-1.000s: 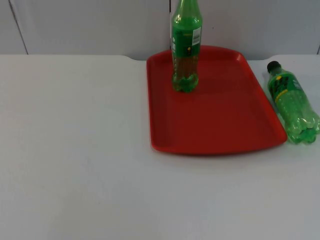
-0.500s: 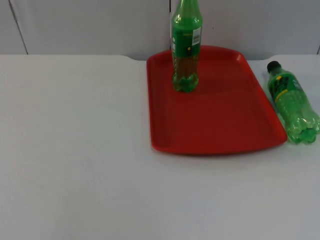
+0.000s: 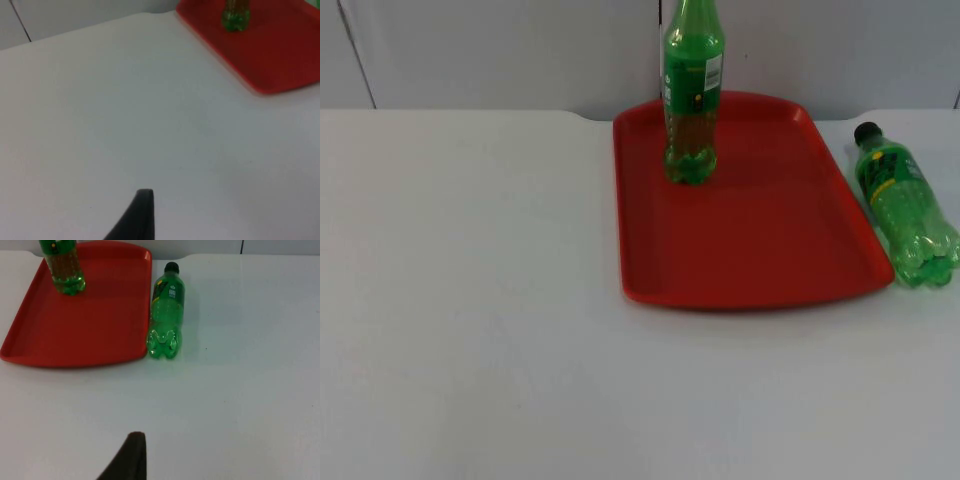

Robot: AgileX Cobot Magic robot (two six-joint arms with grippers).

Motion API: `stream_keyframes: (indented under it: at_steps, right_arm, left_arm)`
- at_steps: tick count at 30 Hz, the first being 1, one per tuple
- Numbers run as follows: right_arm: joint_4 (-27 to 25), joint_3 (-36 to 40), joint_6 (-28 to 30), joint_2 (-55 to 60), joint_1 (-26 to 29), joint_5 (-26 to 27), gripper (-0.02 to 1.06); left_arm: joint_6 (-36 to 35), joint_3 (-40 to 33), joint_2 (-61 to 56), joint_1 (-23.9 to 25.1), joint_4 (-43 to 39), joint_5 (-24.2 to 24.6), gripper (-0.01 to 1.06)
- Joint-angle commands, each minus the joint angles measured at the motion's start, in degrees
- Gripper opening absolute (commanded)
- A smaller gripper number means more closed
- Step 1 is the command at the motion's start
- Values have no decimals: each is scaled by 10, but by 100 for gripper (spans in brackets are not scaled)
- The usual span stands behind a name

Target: Place the bottle upright on the tray.

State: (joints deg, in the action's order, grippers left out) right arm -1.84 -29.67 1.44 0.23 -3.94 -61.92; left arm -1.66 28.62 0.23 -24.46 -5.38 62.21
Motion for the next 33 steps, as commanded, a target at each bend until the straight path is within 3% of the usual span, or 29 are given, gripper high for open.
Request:
stream_keyframes:
  at_steps: [1, 33]
  right_arm:
    - [2, 1, 5, -2, -1, 2, 105]
    - [2, 1, 5, -2, -1, 1, 105]
  left_arm:
    - [1, -3, -2, -1, 4, -6, 105]
    - [0, -3, -2, -1, 0, -6, 105]
